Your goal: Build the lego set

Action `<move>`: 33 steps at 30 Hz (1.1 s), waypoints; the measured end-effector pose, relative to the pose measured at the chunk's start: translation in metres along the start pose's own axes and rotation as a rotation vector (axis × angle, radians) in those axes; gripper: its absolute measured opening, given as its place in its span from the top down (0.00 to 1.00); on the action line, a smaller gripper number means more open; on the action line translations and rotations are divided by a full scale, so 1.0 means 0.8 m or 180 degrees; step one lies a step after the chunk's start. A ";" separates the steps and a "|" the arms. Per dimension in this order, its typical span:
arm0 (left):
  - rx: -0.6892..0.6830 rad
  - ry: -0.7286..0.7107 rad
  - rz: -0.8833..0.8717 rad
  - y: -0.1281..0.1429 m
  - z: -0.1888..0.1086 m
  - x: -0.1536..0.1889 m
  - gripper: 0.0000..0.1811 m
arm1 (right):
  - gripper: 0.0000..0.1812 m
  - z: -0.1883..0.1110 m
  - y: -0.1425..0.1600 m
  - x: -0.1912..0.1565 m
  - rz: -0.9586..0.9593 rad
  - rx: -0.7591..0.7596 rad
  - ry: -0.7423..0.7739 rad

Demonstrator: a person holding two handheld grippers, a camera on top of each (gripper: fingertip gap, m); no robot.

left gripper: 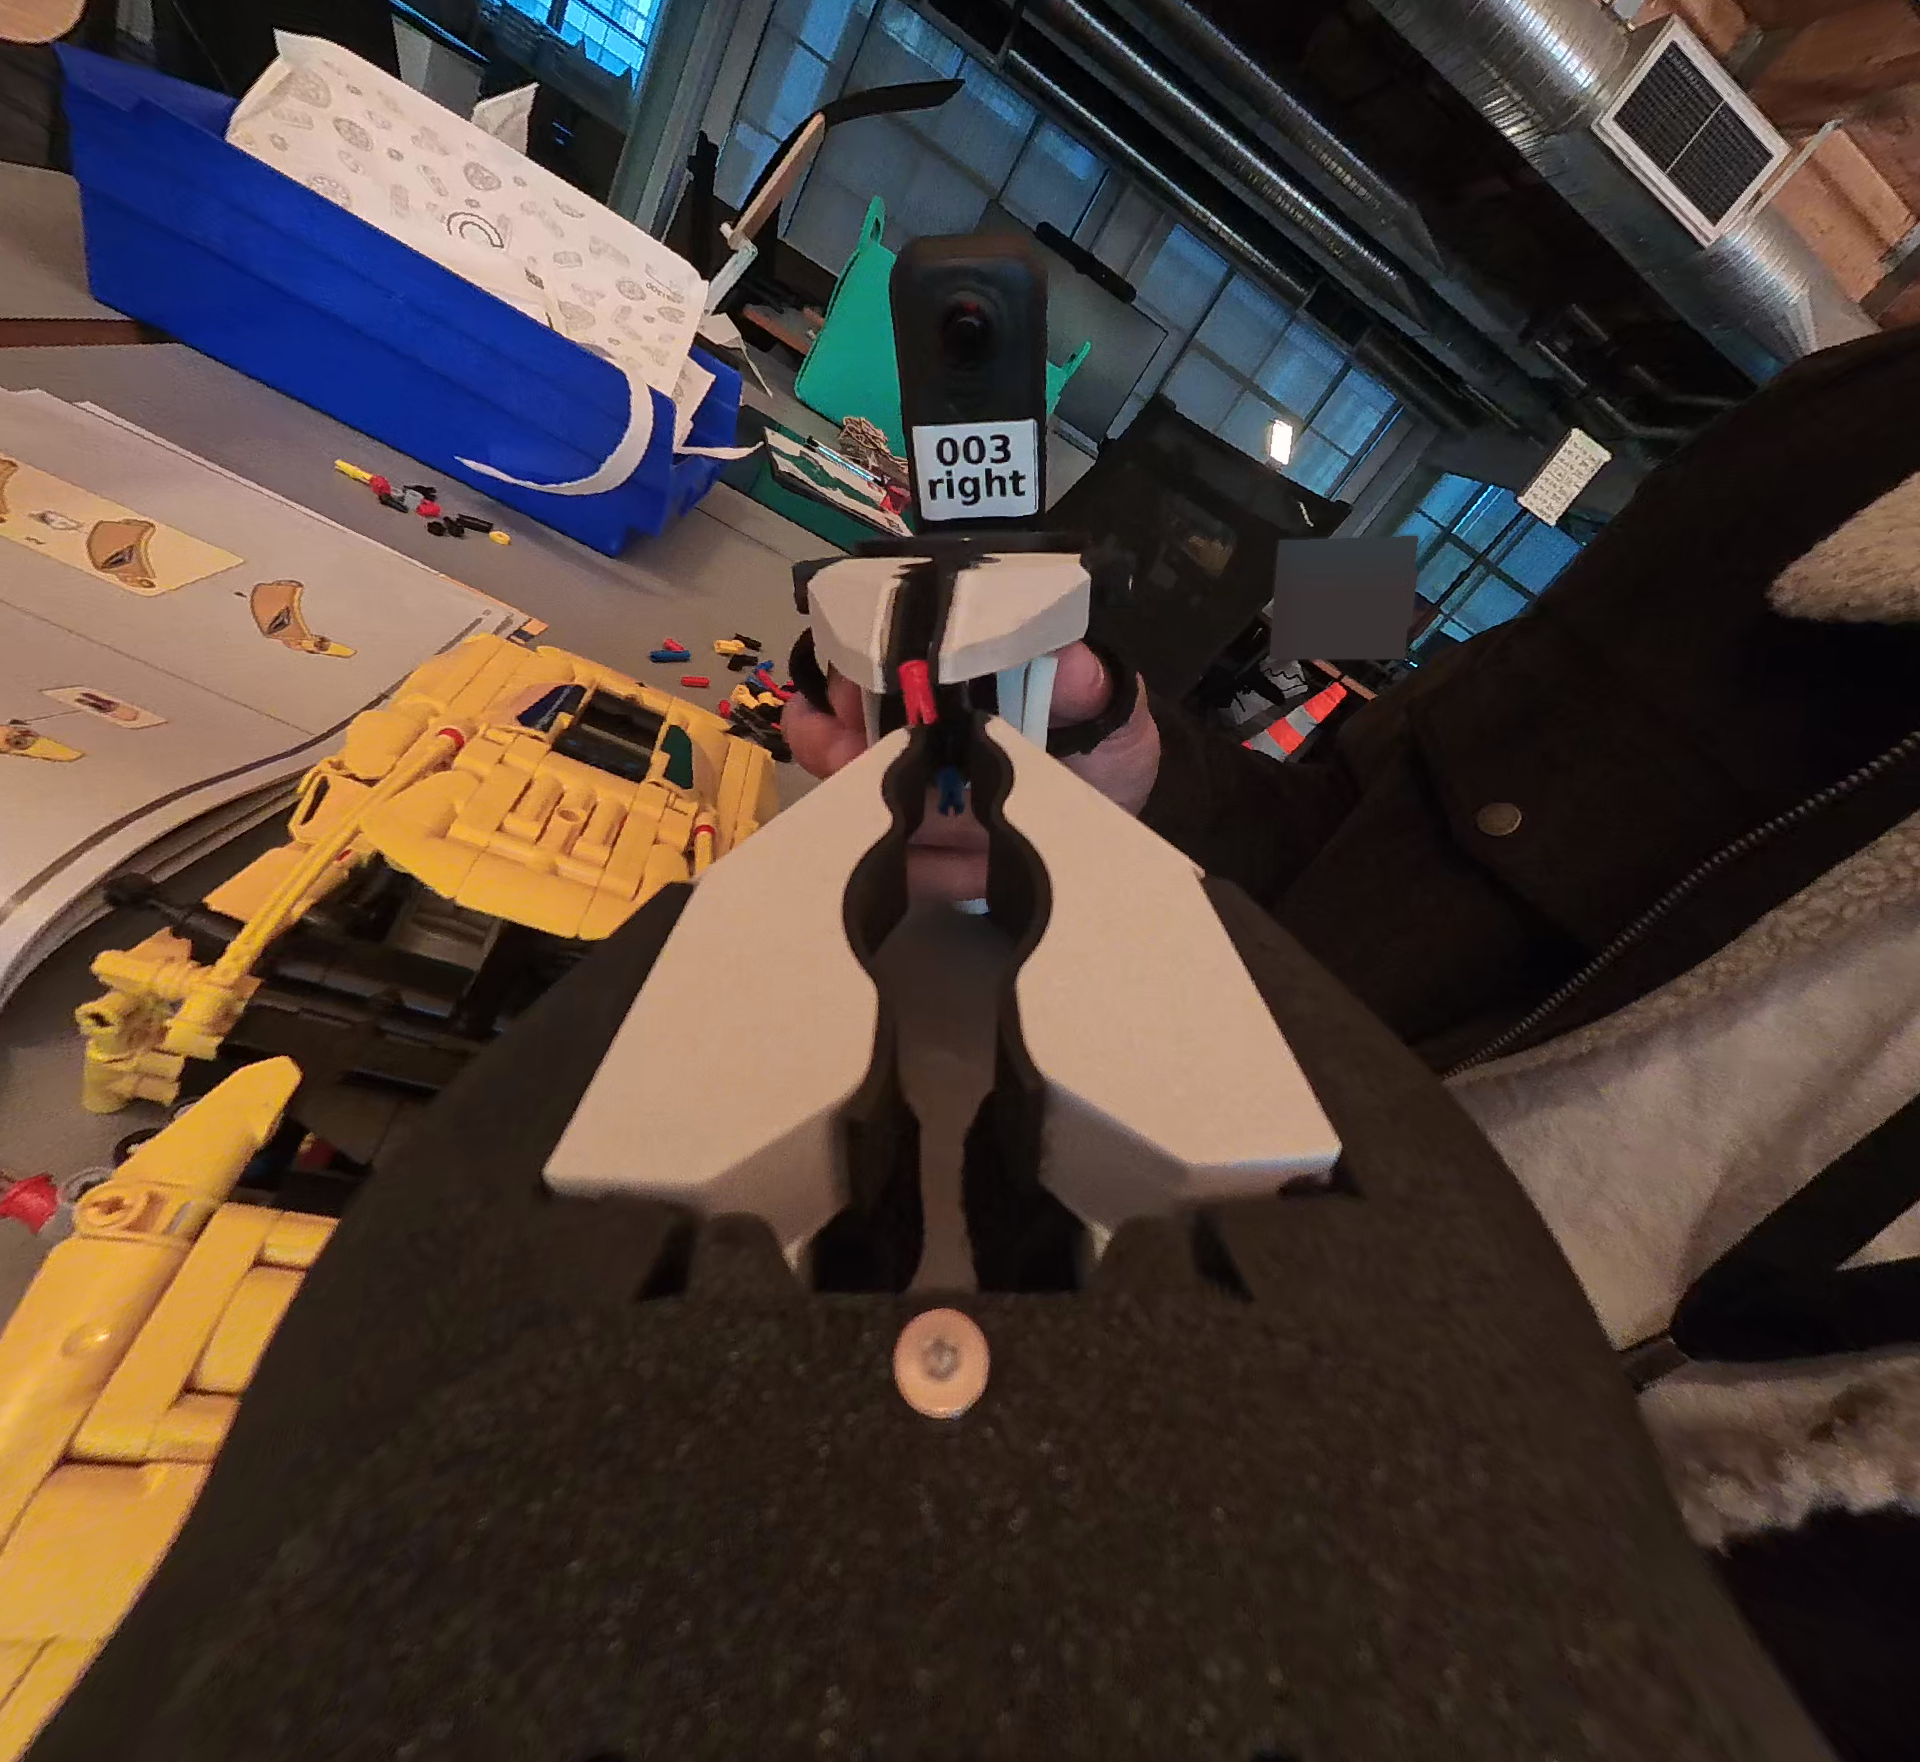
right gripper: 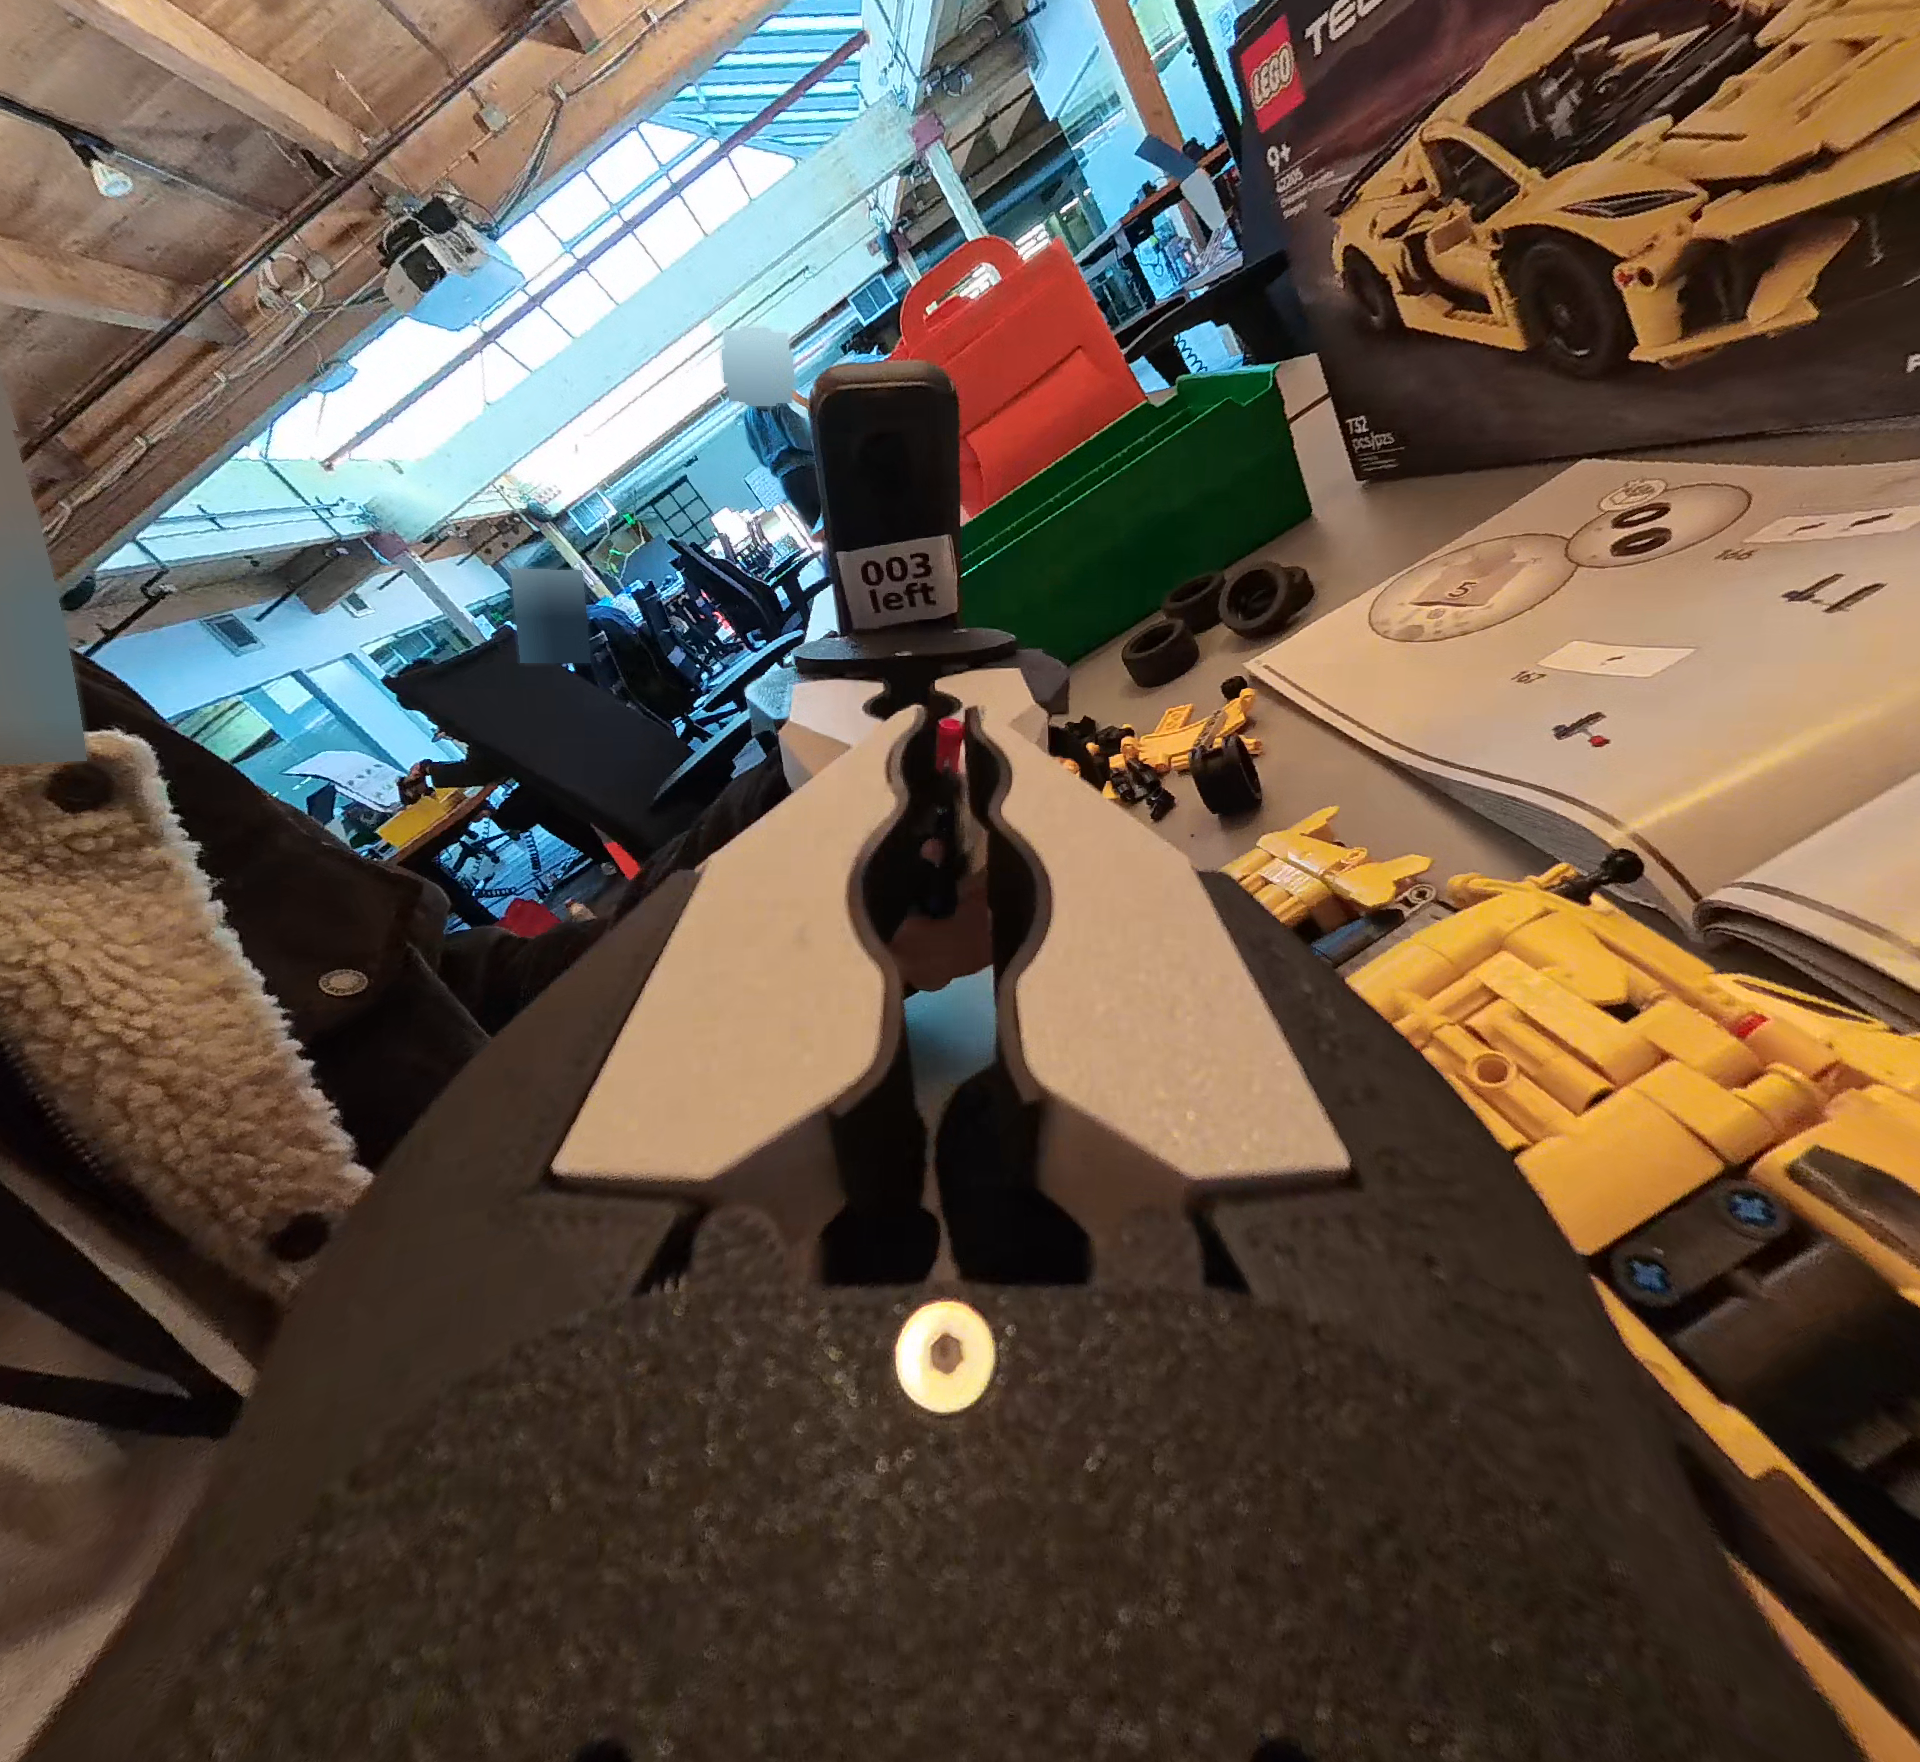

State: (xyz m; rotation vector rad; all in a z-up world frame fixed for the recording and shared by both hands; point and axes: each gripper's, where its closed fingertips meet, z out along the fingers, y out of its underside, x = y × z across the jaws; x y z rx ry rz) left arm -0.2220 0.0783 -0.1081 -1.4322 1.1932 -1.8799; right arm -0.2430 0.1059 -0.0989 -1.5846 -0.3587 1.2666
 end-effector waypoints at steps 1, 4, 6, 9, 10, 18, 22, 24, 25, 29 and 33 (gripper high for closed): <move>0.0006 -0.0014 0.0002 -0.001 -0.001 -0.001 0.96 | 0.99 -0.001 0.000 0.001 0.0010 0.0005 0.0002; 0.0017 -0.0070 0.0006 -0.003 -0.004 -0.005 0.96 | 0.98 -0.003 0.000 0.002 0.0019 -0.0008 0.0001; 0.0016 -0.0072 0.0009 -0.003 -0.006 -0.005 0.96 | 0.98 -0.004 0.000 0.001 -0.0009 -0.0019 0.0004; 0.0024 -0.0078 0.0012 -0.004 -0.006 -0.005 0.96 | 0.98 -0.005 -0.001 0.002 -0.0051 -0.0027 0.0019; 0.0038 -0.0074 0.0004 -0.005 -0.007 -0.005 0.96 | 0.98 -0.006 -0.002 0.002 -0.0080 -0.0015 0.0035; -0.0035 -0.0196 -0.0006 -0.001 -0.011 -0.015 0.96 | 0.98 -0.043 -0.007 0.011 -0.0483 -0.0233 0.0334; 0.0016 -0.0222 0.0000 -0.006 -0.016 -0.016 0.96 | 0.98 -0.130 0.050 0.066 -0.1341 -0.1523 0.1258; 0.0006 -0.0206 0.0005 -0.005 -0.014 -0.015 0.96 | 0.98 -0.177 0.084 0.079 -0.1407 -0.1992 0.1476; -0.0011 -0.0206 0.0008 -0.003 -0.013 -0.015 0.96 | 0.98 -0.196 0.098 0.082 -0.1420 -0.2136 0.1553; -0.0083 -0.0189 0.0018 0.003 -0.007 -0.013 0.96 | 0.98 -0.238 0.131 0.079 -0.1520 -0.2348 0.1722; -0.0113 -0.0183 0.0005 0.006 -0.005 -0.014 0.96 | 0.98 -0.254 0.145 0.082 -0.1635 -0.2462 0.1809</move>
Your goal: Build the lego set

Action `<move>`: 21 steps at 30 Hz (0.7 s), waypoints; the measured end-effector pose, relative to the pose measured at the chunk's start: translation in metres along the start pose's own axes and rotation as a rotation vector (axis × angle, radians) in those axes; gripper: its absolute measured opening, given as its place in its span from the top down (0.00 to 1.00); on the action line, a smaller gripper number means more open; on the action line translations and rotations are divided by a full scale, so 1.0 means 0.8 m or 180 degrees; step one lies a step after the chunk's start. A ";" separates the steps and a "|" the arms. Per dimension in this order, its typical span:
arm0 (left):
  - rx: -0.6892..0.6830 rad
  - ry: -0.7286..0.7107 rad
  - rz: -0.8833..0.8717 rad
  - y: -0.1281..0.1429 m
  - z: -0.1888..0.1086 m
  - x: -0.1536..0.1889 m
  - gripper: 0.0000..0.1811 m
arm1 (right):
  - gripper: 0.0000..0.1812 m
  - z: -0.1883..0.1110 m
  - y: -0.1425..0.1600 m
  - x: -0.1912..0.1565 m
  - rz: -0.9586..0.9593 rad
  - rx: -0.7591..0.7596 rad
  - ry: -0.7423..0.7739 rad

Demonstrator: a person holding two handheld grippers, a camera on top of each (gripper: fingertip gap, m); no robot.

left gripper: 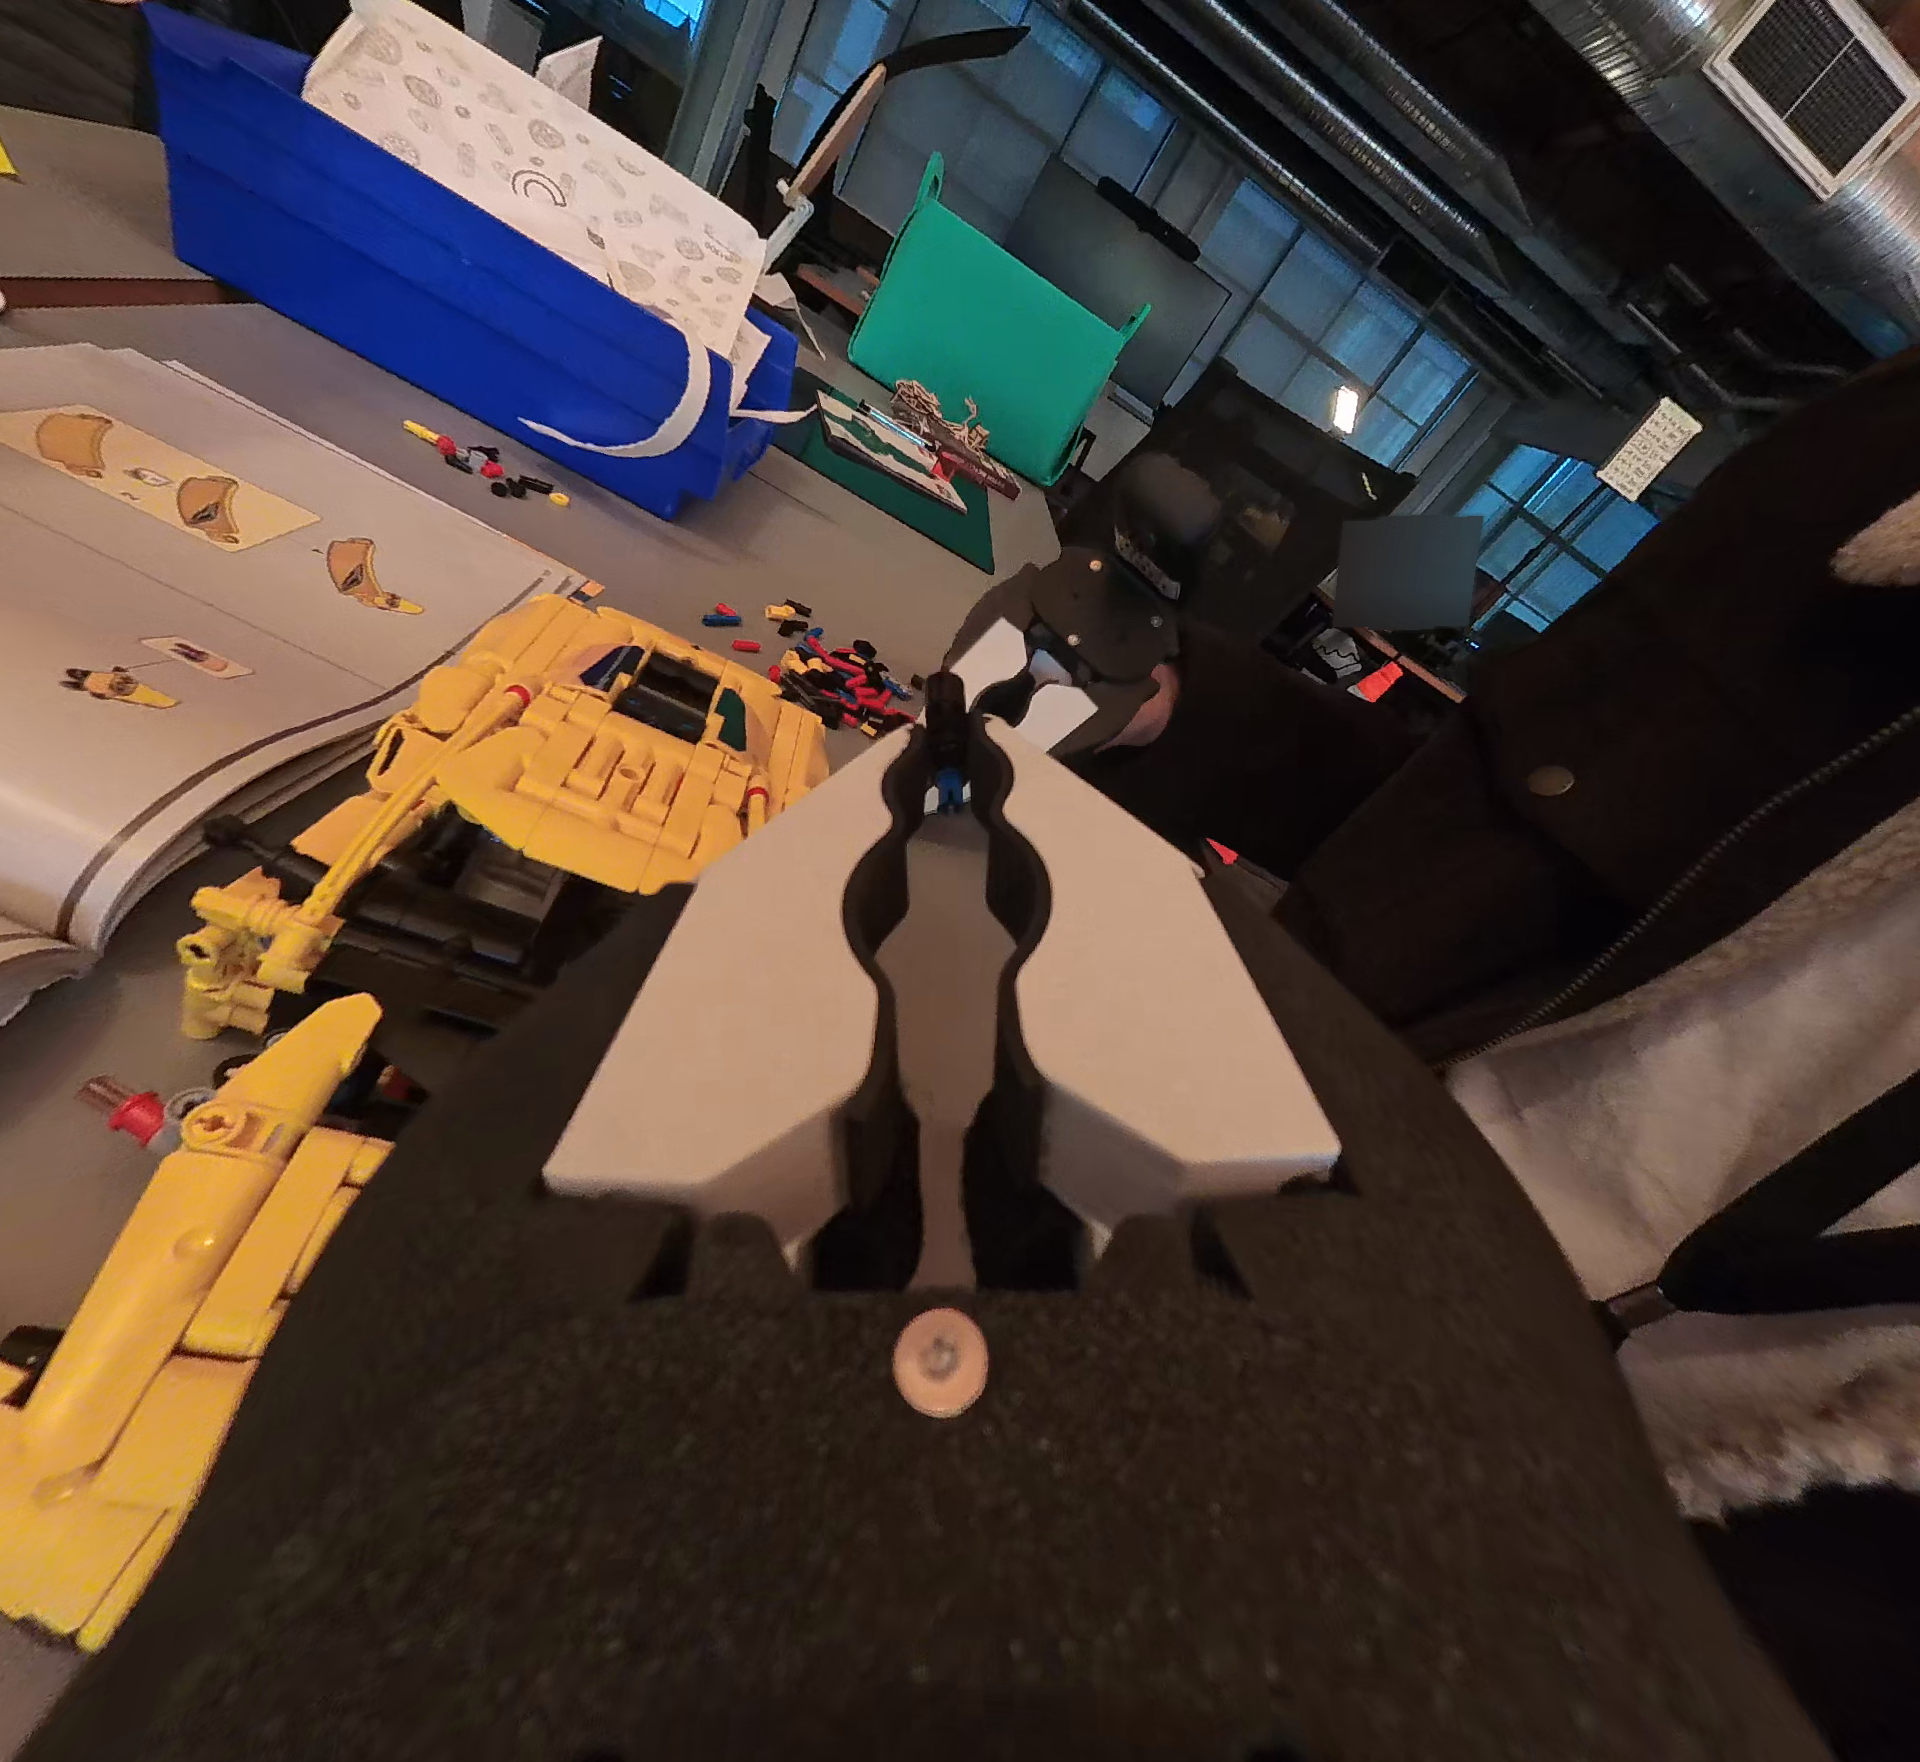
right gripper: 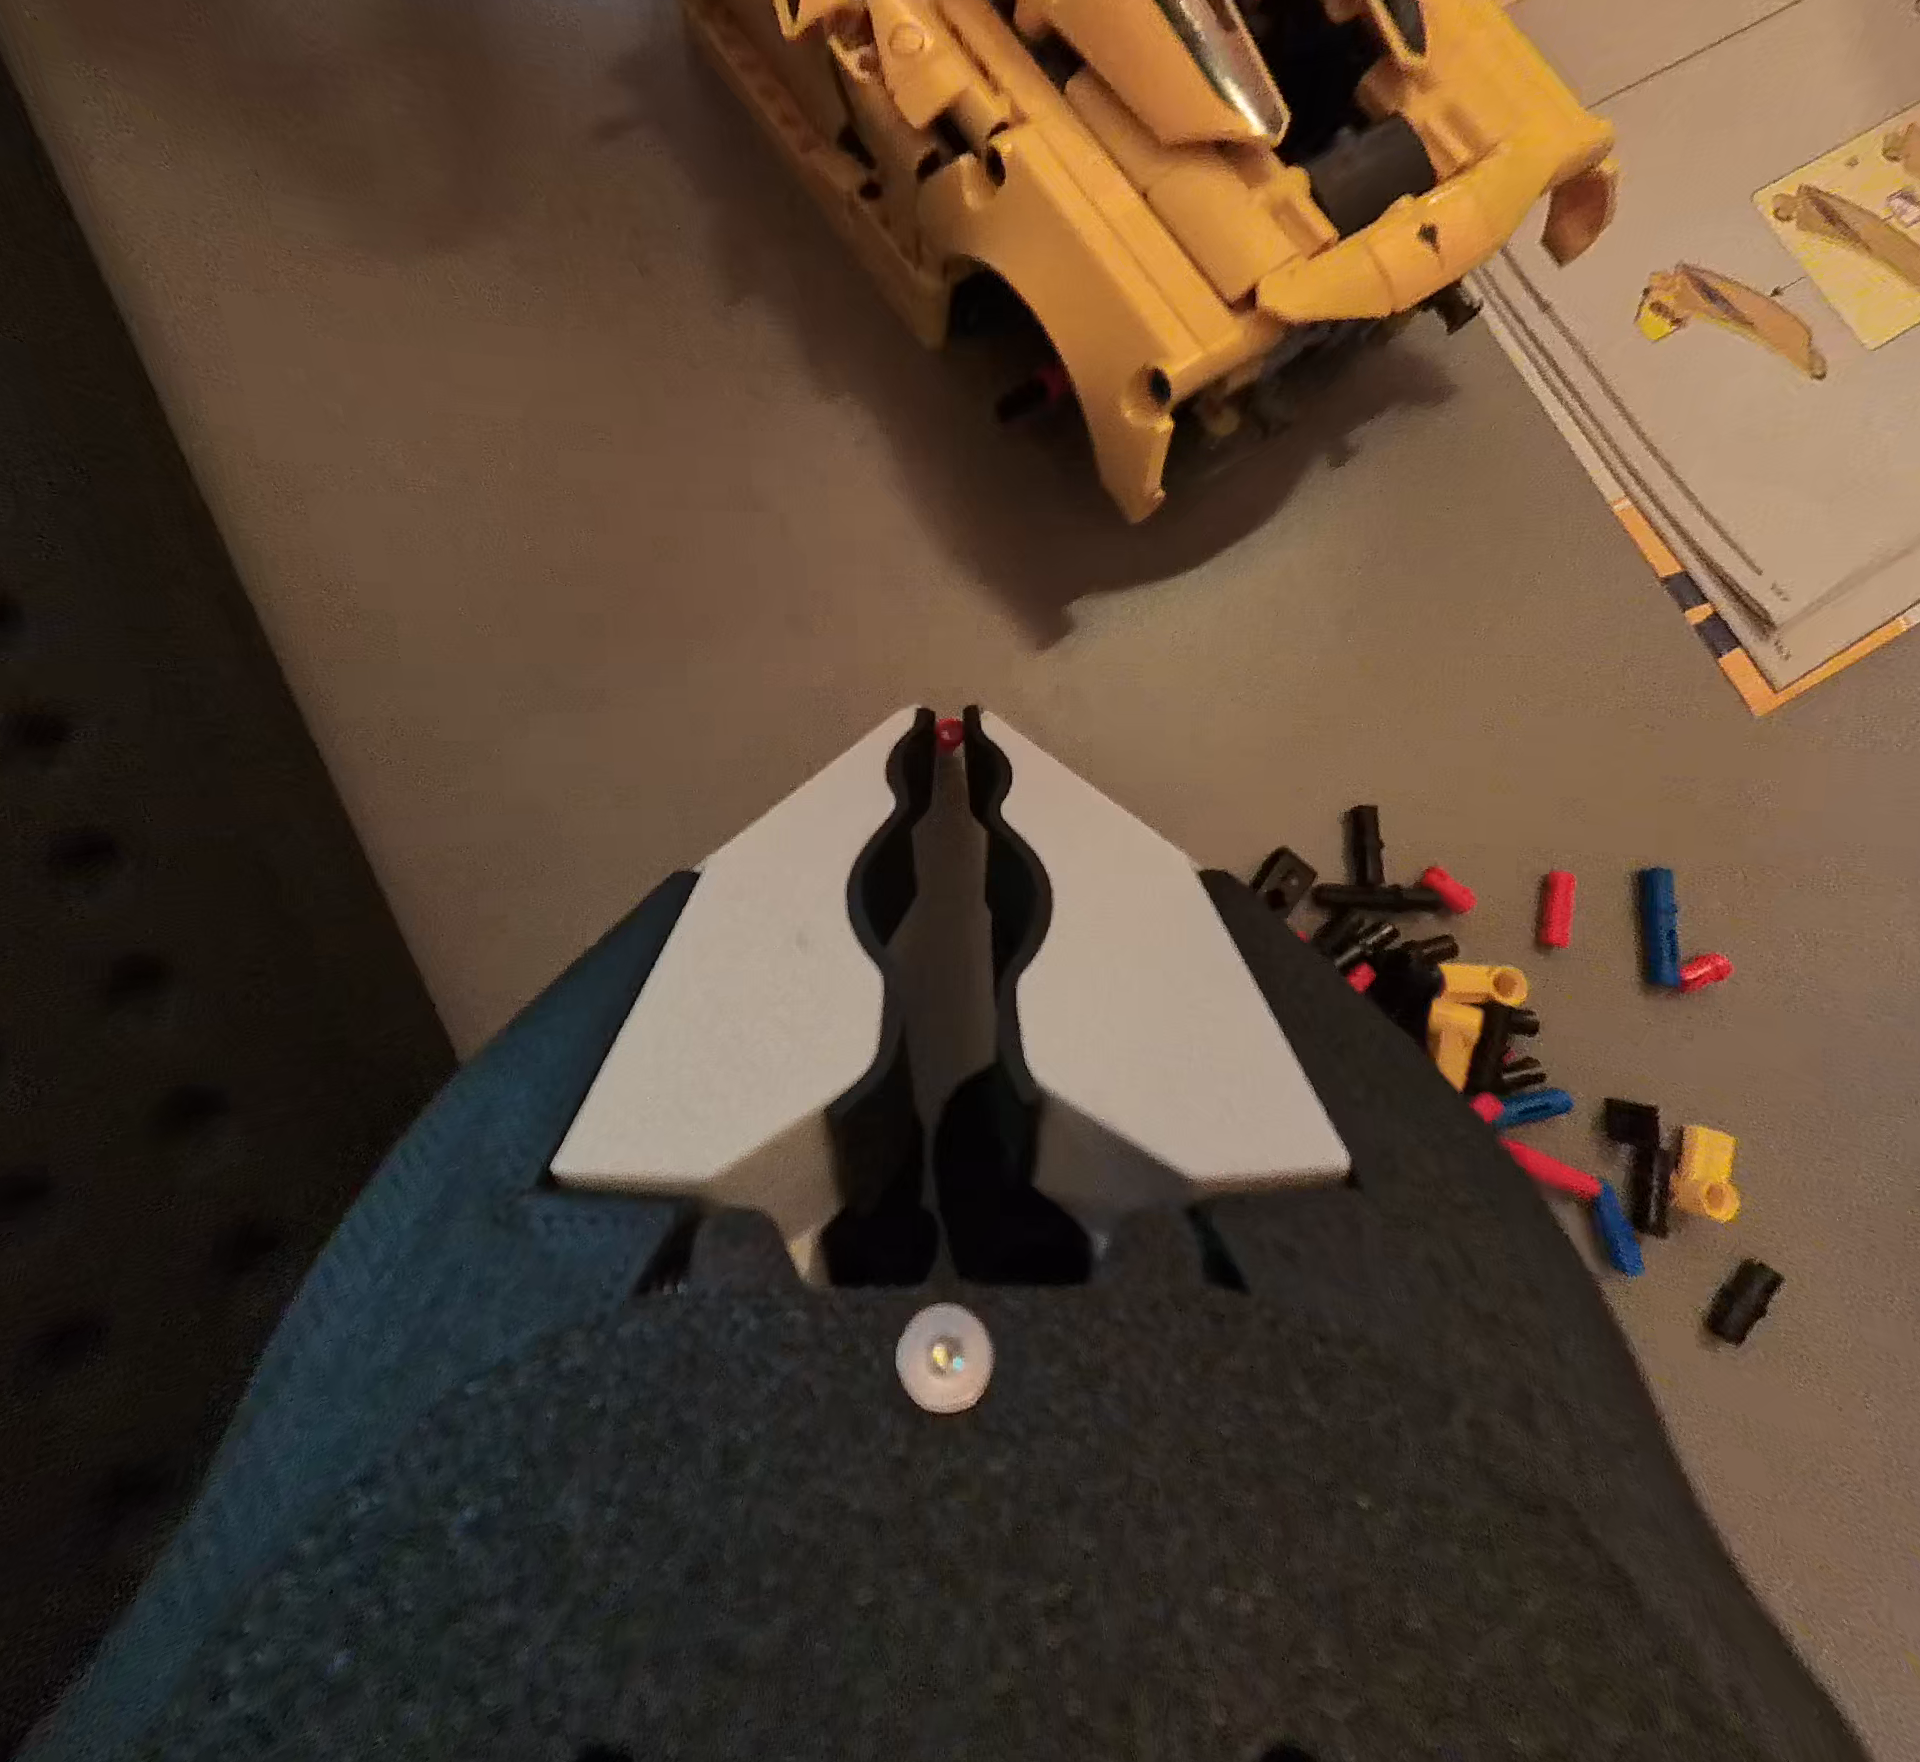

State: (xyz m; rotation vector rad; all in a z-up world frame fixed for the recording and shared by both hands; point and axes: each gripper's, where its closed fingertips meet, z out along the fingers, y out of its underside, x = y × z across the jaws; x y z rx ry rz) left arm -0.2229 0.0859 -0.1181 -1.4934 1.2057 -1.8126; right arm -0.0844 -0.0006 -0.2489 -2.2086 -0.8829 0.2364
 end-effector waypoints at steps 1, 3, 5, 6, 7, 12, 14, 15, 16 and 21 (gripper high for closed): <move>-0.0004 0.0004 -0.0002 0.000 0.000 0.000 0.96 | 0.98 0.001 0.003 -0.001 0.0020 0.0000 -0.0018; -0.0017 0.0002 -0.0002 0.002 0.001 0.000 0.96 | 0.98 0.000 0.004 0.000 0.0068 0.0038 -0.0039; -0.0033 0.0004 -0.0008 0.003 0.001 -0.001 0.96 | 0.98 -0.002 0.005 0.000 0.0093 0.0034 -0.0046; -0.0038 0.0003 -0.0011 0.004 0.002 -0.001 0.96 | 0.98 -0.002 0.006 0.000 0.0088 0.0031 -0.0046; -0.0044 0.0008 -0.0015 0.004 0.002 -0.001 0.96 | 0.98 -0.002 0.006 0.000 0.0078 0.0027 -0.0033; -0.0061 0.0024 -0.0019 0.006 0.003 0.000 0.96 | 0.97 -0.003 0.007 0.001 0.0050 0.0006 0.0004; -0.0056 0.0022 -0.0021 0.005 0.003 0.000 0.96 | 0.97 -0.002 0.009 0.000 0.0072 -0.0029 -0.0018; -0.0054 0.0022 -0.0023 0.005 0.003 0.000 0.96 | 0.97 -0.002 0.009 -0.001 0.0076 -0.0039 -0.0028; -0.0054 0.0021 -0.0022 0.005 0.003 0.000 0.96 | 0.97 -0.002 0.009 -0.001 0.0073 -0.0046 -0.0019; -0.0055 0.0028 -0.0015 0.005 0.003 0.001 0.96 | 0.96 -0.003 0.012 -0.001 0.0099 -0.0098 -0.0038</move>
